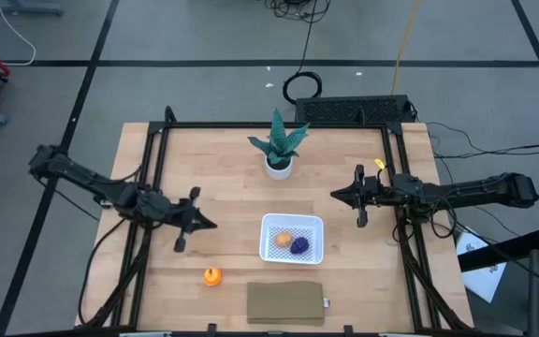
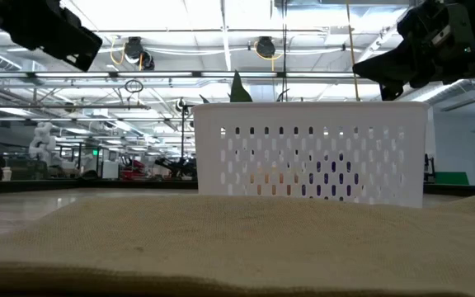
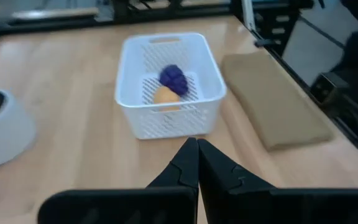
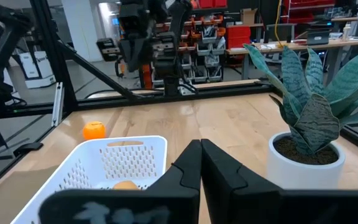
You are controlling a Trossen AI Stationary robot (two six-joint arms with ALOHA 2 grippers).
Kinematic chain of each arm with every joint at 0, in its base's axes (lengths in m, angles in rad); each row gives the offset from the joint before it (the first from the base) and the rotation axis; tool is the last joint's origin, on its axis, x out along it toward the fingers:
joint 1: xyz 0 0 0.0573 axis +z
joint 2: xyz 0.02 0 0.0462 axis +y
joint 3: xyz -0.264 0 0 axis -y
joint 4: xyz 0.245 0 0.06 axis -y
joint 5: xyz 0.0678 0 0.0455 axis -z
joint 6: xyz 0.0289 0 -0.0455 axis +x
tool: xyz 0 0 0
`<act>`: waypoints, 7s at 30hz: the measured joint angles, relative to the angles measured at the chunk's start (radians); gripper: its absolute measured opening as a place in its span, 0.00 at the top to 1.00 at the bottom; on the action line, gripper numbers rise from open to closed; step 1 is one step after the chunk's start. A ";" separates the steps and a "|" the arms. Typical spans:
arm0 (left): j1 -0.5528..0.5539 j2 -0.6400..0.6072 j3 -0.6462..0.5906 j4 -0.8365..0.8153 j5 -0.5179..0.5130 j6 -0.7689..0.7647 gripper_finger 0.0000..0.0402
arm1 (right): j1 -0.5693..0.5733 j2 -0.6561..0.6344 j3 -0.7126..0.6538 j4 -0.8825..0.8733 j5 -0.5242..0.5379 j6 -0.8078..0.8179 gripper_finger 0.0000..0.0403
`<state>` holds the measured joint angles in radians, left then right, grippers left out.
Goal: Pick and placing Produce into tupperware
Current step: Put the orange in the white bin
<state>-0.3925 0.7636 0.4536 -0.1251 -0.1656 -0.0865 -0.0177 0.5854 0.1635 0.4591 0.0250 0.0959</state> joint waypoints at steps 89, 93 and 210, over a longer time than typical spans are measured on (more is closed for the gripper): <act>-0.267 0.770 0.439 -0.378 0.143 -0.739 0.00 | 0.000 0.009 0.000 -0.054 0.000 0.076 1.00; -0.275 0.796 0.439 -0.376 0.122 -0.755 0.00 | 0.000 0.011 -0.001 -0.053 0.000 0.076 1.00; 0.107 0.293 0.439 -0.436 0.113 -0.038 0.35 | 0.000 0.034 -0.001 -0.053 0.001 0.042 1.00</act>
<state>-0.2856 1.0563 0.8925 -0.5613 -0.0527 -0.1241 -0.0179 0.6193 0.1627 0.4064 0.0256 0.1379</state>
